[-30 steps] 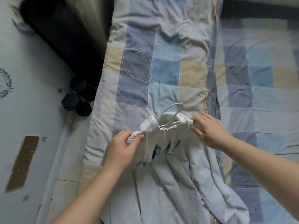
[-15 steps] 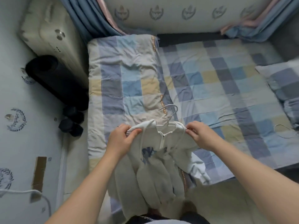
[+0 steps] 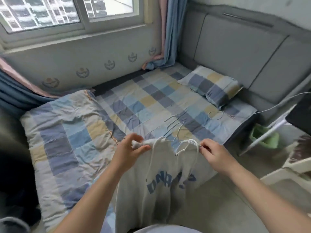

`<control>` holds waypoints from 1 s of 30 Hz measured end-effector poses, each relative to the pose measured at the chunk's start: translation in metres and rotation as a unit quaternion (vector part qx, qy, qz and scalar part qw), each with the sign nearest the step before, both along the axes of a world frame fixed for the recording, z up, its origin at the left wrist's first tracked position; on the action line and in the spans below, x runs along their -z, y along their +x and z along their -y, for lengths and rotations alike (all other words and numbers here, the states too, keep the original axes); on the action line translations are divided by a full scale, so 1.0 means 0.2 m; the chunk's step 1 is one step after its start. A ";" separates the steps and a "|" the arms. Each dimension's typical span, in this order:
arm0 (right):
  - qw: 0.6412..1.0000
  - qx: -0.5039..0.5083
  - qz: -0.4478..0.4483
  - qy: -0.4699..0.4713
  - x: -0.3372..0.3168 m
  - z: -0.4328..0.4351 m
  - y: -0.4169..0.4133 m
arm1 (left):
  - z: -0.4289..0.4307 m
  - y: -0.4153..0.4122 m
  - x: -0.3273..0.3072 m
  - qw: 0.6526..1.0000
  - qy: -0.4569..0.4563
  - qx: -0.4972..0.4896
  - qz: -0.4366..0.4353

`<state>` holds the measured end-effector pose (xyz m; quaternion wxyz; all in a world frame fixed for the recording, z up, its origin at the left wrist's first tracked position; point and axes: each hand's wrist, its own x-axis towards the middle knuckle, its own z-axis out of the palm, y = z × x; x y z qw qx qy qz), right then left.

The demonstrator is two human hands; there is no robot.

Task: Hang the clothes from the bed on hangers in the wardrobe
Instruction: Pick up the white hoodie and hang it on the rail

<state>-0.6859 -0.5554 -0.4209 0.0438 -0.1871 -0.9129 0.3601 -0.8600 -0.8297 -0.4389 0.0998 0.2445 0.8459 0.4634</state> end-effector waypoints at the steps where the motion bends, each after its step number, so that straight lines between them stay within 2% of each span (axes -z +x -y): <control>1: 1.000 0.017 -0.012 0.001 -0.01 -0.07 0.12 | -0.10 0.07 -0.03 1.000 0.000 0.024 0.000; 8: 0.987 0.138 -0.079 0.028 -0.13 -0.51 0.95 | -0.83 0.66 -0.15 0.989 0.003 0.145 -0.021; 18: 0.937 0.316 -0.103 0.109 -0.38 -1.00 1.83 | -1.89 1.28 -0.30 0.961 0.026 0.268 -0.062; 25: 0.874 0.451 -0.095 0.153 -0.60 -1.39 2.29 | -2.77 1.64 -0.52 0.906 0.095 0.405 -0.077; 30: 0.814 0.544 -0.075 0.188 -0.81 -1.60 2.54 | -3.36 1.94 -0.72 0.849 0.139 0.507 -0.052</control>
